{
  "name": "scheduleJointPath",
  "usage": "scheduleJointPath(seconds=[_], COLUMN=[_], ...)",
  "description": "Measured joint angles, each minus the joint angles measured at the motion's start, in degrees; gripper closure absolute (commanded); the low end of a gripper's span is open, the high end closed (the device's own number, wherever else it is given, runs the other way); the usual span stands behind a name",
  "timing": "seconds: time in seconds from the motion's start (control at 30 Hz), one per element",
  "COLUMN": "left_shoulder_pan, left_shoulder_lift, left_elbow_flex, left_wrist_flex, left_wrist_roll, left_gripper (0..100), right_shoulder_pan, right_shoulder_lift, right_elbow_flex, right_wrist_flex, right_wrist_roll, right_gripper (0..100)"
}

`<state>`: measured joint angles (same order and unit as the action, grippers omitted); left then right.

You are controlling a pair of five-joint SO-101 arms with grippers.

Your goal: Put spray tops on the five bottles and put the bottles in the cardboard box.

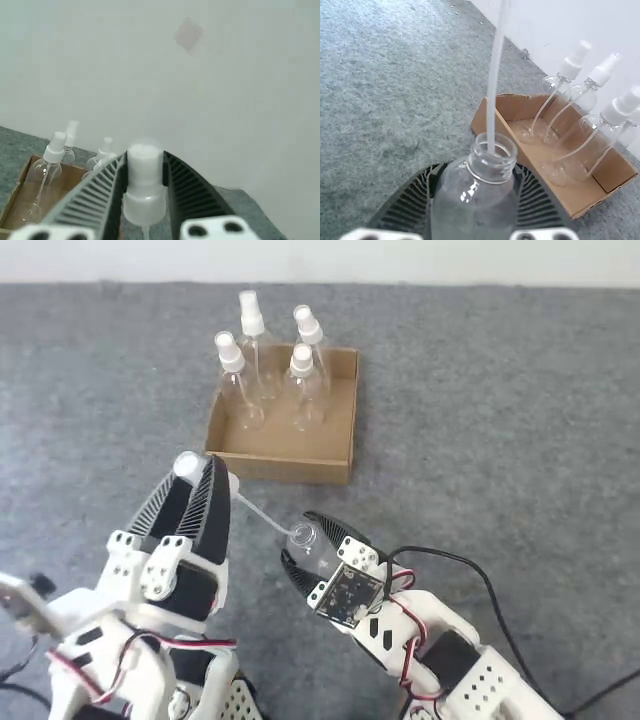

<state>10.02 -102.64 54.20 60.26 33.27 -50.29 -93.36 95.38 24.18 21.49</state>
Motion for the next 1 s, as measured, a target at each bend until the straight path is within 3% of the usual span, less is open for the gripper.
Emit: scheduleJointPath(seconds=[0.47,0.7,1.0], left_shoulder_pan=[0.0,0.18,8.18], left_shoulder_lift=[0.0,0.0,0.09], left_elbow_flex=[4.13,13.8,20.57], left_wrist_flex=[-0.18,-8.79,-13.63], left_wrist_roll=[-1.85,-4.31,-11.6], left_gripper=[99,99,99], right_shoulder_pan=[0.0,0.0,0.18], right_shoulder_lift=[0.0,0.0,0.09], right_elbow_flex=[0.0,0.0,0.0], right_wrist_flex=[0.0,0.0,0.0], right_wrist_roll=[0.0,0.0,0.0], right_gripper=[97.2,97.2,97.5])
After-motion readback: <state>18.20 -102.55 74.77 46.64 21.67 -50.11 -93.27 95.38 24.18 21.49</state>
